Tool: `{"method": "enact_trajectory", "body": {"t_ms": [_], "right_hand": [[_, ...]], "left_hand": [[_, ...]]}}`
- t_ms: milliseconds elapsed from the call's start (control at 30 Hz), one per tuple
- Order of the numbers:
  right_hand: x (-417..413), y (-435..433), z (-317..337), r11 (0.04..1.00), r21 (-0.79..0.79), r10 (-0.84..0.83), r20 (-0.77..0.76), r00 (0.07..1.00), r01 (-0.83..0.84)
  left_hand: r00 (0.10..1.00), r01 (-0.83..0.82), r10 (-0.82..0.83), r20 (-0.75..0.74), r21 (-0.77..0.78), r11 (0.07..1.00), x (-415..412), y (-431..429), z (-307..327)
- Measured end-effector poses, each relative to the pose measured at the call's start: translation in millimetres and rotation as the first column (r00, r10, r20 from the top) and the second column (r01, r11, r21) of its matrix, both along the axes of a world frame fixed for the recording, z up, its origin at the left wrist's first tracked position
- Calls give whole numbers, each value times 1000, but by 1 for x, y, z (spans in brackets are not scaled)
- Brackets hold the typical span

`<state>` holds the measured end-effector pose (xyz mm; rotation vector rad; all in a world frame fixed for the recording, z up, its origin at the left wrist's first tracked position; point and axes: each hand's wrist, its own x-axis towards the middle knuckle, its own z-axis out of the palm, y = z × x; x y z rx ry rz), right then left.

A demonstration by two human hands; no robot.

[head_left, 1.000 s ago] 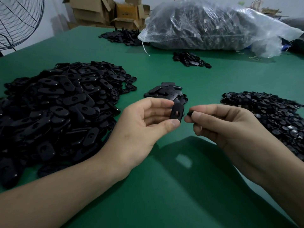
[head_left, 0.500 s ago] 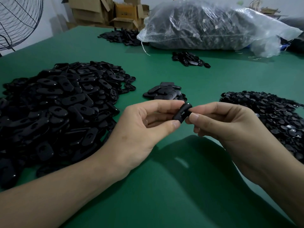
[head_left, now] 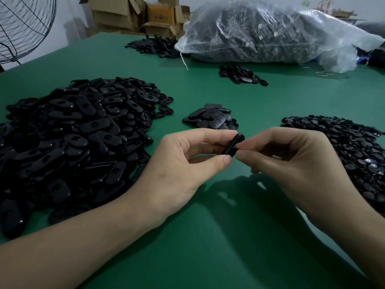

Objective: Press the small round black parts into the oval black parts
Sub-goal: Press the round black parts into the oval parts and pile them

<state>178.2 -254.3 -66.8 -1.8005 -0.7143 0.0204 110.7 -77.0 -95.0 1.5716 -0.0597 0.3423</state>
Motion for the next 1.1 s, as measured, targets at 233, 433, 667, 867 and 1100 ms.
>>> {"method": "enact_trajectory", "body": {"t_ms": [233, 433, 667, 867, 1100], "right_hand": [[1, -2, -2, 991, -119, -43, 188, 981, 66], [2, -4, -4, 978, -170, -65, 299, 952, 120], [0, -4, -5, 970, -186, -50, 480, 876, 157], [-1, -6, -6, 952, -205, -58, 607, 792, 227], [-5, -5, -4, 931, -249, -23, 687, 727, 265]], "left_hand": [[1000, -4, 4, 2, 17, 1000, 0, 0, 1], [999, -15, 17, -35, 59, 998, -1, 0, 1], [998, -58, 60, -33, 57, 997, 0, 2, 0], [996, -37, 37, -76, -5, 999, 1, 1, 0], [997, 12, -22, -75, -133, 991, 0, 2, 3]]}}
